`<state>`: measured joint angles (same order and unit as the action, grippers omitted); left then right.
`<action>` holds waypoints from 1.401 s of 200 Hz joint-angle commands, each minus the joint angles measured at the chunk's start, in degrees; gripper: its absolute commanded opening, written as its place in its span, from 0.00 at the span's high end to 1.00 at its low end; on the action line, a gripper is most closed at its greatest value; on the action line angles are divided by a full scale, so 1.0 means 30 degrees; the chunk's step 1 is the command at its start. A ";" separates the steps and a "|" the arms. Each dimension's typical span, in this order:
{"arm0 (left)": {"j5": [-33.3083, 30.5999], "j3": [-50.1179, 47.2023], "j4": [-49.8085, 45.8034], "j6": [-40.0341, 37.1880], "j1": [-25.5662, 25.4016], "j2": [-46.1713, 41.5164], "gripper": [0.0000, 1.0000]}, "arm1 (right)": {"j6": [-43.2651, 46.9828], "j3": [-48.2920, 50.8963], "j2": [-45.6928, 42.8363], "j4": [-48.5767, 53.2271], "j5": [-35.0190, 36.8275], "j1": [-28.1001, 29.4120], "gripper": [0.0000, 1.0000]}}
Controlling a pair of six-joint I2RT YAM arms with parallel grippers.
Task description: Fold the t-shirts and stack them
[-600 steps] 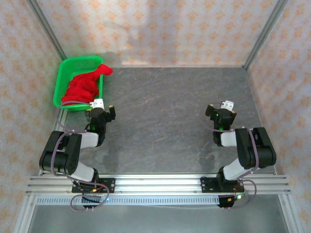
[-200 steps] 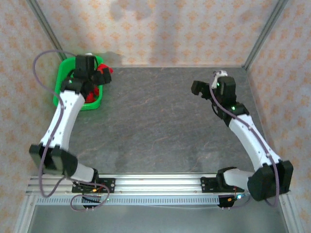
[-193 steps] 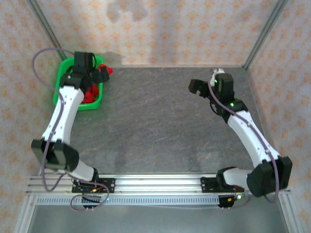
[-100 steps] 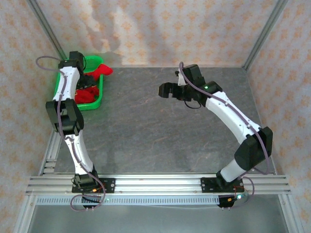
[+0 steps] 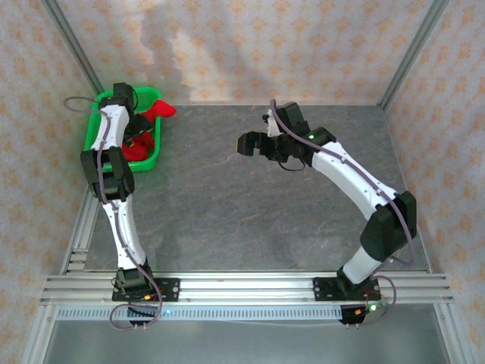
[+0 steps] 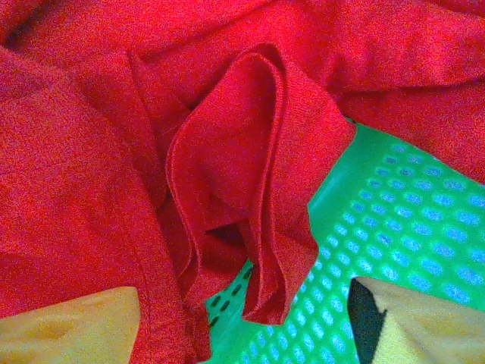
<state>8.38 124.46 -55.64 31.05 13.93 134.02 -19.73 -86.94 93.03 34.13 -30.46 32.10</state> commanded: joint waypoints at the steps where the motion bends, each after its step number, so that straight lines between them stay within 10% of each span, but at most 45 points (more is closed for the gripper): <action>1: 0.0189 0.0378 0.0535 0.1330 0.0167 0.0657 0.42 | -0.0159 -0.0340 0.0484 -0.0513 0.0284 0.0703 0.01; 51: 0.0001 0.0170 0.1075 0.1244 0.0328 0.0111 1.00 | -0.0222 -0.1014 0.0893 -0.0833 0.0254 0.1226 0.00; 138: 0.2030 0.1915 0.2892 -0.0034 0.0040 -0.5245 1.00 | -0.0227 -0.1124 0.1393 -0.1779 0.1379 0.1218 0.00; 185: 0.3802 1.0229 0.1598 -0.1461 -0.2568 -0.5522 1.00 | -0.0939 -0.1431 0.1806 -0.2383 0.2681 0.1008 0.01; 280: 0.7445 1.3347 1.2420 0.6115 -0.5259 -0.7389 1.00 | -0.5003 0.2162 -0.0019 -0.7794 0.2941 -0.1441 0.01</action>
<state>27.97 160.66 -31.48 42.26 -1.41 113.89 -32.49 -81.36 97.34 15.81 -23.88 28.14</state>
